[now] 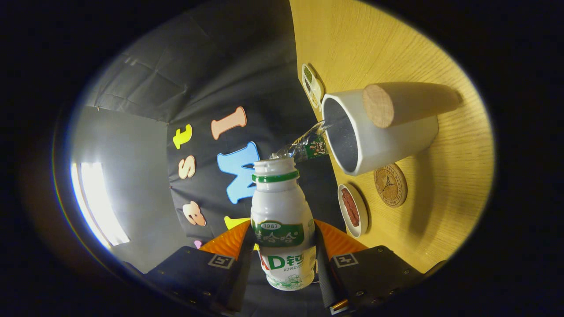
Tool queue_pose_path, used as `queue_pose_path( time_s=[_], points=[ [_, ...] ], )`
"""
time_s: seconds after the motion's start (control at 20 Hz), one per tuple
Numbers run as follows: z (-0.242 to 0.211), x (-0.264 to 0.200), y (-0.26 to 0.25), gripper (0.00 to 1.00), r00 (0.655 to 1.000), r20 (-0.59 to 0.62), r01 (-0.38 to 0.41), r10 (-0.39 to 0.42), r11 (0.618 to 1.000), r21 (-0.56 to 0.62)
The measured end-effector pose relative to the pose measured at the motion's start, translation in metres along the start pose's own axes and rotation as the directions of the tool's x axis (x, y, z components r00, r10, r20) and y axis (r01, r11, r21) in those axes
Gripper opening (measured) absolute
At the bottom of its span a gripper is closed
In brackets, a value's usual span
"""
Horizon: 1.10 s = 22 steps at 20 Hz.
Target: Take the bottle from table, then pour the juice into the cup, finally place the bottle on the coaster
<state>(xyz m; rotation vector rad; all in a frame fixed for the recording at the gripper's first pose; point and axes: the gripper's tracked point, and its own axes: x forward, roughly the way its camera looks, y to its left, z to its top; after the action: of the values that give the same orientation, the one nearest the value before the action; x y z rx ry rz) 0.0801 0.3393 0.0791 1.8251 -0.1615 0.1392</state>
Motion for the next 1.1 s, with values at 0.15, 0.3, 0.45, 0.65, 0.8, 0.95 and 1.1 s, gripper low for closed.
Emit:
queue_pose_path(
  time_s=[0.15,0.3,0.45,0.65,0.8,0.95,1.1],
  points=[
    [-0.0025,0.0009,0.0001,0.66,1.000,-0.001,0.001,-0.001,1.000,0.006],
    [-0.0027,0.0012,0.0002,0.66,1.000,-0.002,0.002,-0.002,1.000,0.013],
    [-0.0048,0.0025,-0.0004,0.66,1.000,-0.005,0.002,-0.002,1.000,0.020],
    [-0.0073,0.0042,-0.0023,0.66,1.000,-0.007,0.002,-0.001,0.999,0.033],
    [-0.0070,0.0052,-0.0022,0.66,1.000,-0.007,0.000,0.001,0.999,0.037],
    [-0.0070,0.0039,-0.0027,0.66,1.000,-0.005,-0.003,0.004,0.999,0.042],
    [-0.0071,0.0034,-0.0034,0.66,1.000,-0.004,-0.005,0.005,0.999,0.051]
  ],
)
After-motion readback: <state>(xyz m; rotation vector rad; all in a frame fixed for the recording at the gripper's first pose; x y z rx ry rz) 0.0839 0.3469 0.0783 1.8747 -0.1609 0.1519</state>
